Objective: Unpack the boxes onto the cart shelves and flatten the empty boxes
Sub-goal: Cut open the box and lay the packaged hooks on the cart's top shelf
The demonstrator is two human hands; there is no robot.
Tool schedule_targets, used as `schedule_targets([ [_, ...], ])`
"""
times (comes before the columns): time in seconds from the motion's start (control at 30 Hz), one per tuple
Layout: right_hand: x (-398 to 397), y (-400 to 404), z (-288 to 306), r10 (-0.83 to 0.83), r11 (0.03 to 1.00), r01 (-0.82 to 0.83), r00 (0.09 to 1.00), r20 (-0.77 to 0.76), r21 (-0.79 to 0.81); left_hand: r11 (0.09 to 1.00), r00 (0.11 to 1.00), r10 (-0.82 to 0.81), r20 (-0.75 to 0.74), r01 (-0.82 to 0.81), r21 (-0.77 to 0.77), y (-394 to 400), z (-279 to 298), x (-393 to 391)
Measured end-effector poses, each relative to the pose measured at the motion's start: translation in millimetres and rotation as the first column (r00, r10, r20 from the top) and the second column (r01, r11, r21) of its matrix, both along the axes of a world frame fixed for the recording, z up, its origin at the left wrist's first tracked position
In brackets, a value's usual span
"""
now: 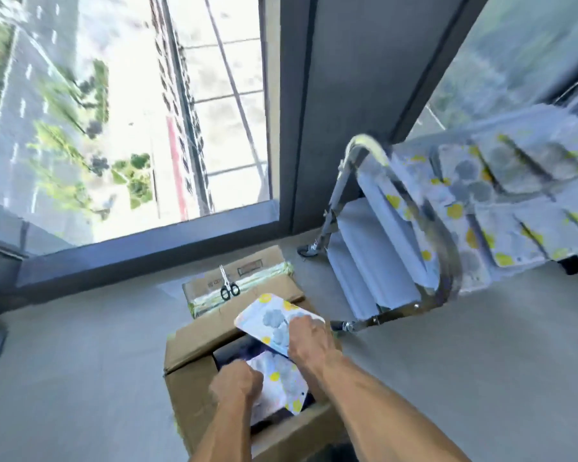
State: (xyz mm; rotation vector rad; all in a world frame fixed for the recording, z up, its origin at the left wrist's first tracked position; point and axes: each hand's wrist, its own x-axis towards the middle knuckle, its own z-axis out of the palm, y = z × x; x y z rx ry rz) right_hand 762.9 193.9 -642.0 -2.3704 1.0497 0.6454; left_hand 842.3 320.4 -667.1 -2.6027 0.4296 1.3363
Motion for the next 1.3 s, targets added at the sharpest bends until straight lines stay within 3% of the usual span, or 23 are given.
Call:
schedule_targets([
  [0.13,3.9,-54.3,130.5,-0.099,0.984,0.114,0.989,0.109,-0.139,0.982,0.985,0.064,0.160,-0.033,-0.186,-65.9,129.1,23.3],
  [0.3,-43.2,-119.0,256.6,-0.194,0.923,0.248,0.960,0.200,-0.296,0.955,0.966,0.031,0.257,0.047,-0.292,-144.3,264.5,4.1],
  [0.53,-147.3,-195.5,333.3,-0.410,0.830,0.481,0.870,0.275,-0.283,0.898,0.940,-0.040,0.340,0.183,-0.401,-246.1,369.0,-89.6],
  [0.7,-229.8,-254.6,334.6,-0.471,0.824,0.527,0.841,0.265,-0.210,0.899,0.938,-0.102,0.331,0.229,-0.372,-309.8,381.7,-187.7],
  [0.93,-339.1,-361.4,326.8,-0.409,0.856,0.462,0.879,0.245,-0.231,0.904,0.947,-0.035,0.318,0.165,-0.394,-385.4,366.0,-291.9],
  [1.3,-415.4,-478.4,282.3,-0.493,0.823,0.492,0.867,0.073,-0.282,0.931,0.959,-0.039,0.282,0.137,-0.338,-507.1,323.0,-353.1],
])
